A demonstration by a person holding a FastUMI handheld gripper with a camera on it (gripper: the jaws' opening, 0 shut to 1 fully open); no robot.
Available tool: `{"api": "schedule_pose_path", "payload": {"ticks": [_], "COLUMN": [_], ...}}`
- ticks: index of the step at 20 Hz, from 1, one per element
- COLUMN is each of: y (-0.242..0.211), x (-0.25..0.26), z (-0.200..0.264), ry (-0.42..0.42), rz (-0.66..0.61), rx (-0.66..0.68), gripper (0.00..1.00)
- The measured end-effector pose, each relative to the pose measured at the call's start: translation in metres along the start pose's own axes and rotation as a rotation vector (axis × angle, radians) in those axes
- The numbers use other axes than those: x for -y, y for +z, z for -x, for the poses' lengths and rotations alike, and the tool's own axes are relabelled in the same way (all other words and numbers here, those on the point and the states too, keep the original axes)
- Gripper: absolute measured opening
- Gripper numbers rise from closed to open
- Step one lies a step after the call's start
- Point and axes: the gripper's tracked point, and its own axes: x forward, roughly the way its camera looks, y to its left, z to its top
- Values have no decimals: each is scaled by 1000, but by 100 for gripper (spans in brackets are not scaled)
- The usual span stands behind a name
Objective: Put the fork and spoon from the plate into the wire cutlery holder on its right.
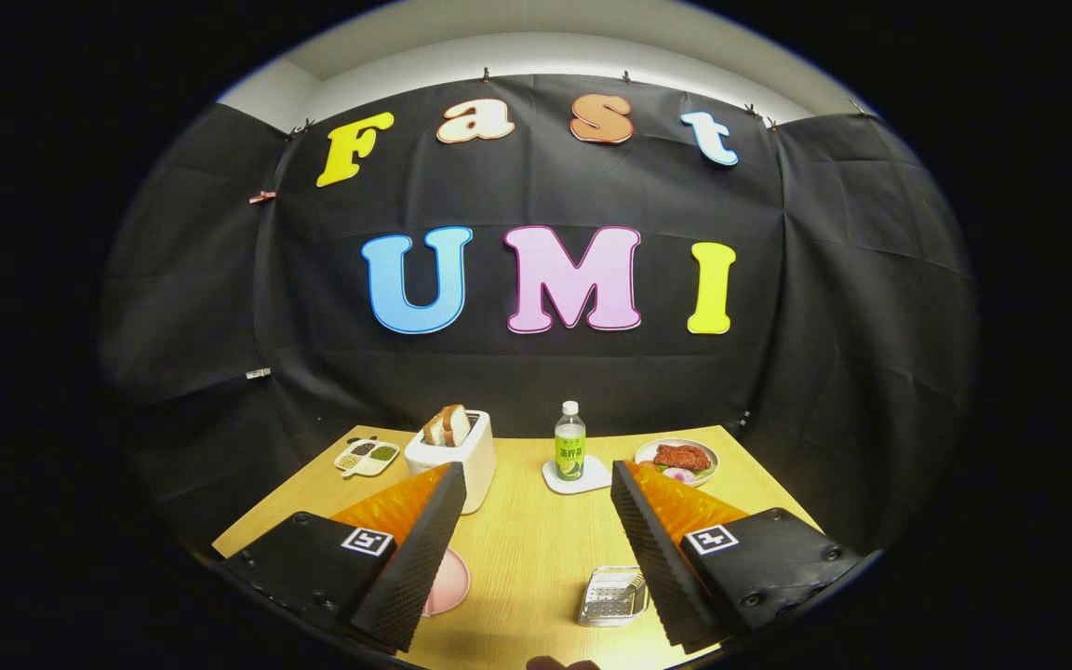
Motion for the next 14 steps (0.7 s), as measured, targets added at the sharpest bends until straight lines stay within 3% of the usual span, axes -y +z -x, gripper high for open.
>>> {"api": "schedule_pose_path", "payload": {"ticks": [10,14], "y": [-44,-84], "x": [-50,-77], "z": [-32,-46], "ry": [110,174], "rz": [19,34], "rx": [-160,-298], "gripper": [97,98]}}
